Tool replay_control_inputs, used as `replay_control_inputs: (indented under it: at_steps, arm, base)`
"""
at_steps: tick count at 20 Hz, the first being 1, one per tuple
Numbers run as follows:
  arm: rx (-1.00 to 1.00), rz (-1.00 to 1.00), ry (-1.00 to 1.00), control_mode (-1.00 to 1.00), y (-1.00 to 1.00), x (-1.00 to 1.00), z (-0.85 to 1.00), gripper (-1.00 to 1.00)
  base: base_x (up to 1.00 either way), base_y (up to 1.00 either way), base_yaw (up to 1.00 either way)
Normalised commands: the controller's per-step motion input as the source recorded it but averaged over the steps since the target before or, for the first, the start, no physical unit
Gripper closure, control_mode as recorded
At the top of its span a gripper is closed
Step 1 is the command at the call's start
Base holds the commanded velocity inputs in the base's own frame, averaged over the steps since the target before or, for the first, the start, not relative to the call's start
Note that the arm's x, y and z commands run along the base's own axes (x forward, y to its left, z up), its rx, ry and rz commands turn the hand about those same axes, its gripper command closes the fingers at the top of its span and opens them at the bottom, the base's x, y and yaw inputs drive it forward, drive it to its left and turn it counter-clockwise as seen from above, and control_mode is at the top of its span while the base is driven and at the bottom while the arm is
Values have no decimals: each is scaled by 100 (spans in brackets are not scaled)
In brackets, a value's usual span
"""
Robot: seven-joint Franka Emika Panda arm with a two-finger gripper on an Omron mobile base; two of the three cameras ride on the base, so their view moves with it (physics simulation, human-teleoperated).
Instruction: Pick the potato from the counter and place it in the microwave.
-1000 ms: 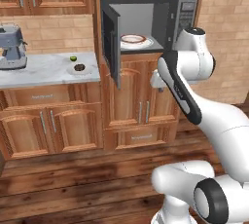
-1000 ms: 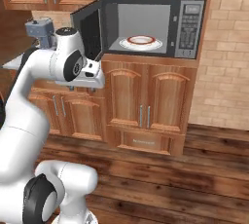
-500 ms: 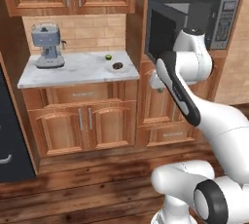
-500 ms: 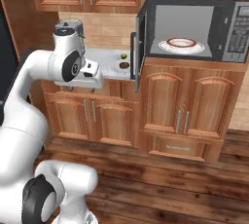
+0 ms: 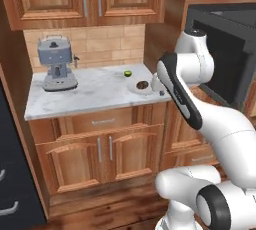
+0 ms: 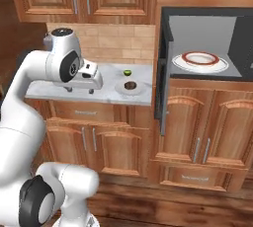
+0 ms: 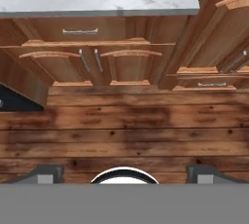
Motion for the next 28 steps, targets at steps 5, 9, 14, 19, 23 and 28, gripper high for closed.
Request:
replay_control_inputs:
  at_steps: [5, 9, 14, 19, 23, 28]
  arm:
    - [0, 0, 0, 100, 0, 0, 0, -100]
    - [0, 0, 0, 100, 0, 0, 0, -100]
    - [0, 0, 0, 100, 0, 0, 0, -100]
    - [0, 0, 0, 100, 0, 0, 0, -100]
    - [0, 0, 0, 100, 0, 0, 0, -100]
    - [-3, -15, 3, -100, 0, 17, -52, -100]
  base:
    - [97, 14, -14]
    - [88, 12, -9]
    - [50, 18, -5]
    - [10, 0, 0]
    - [0, 0, 0]
    - [0, 0, 0]
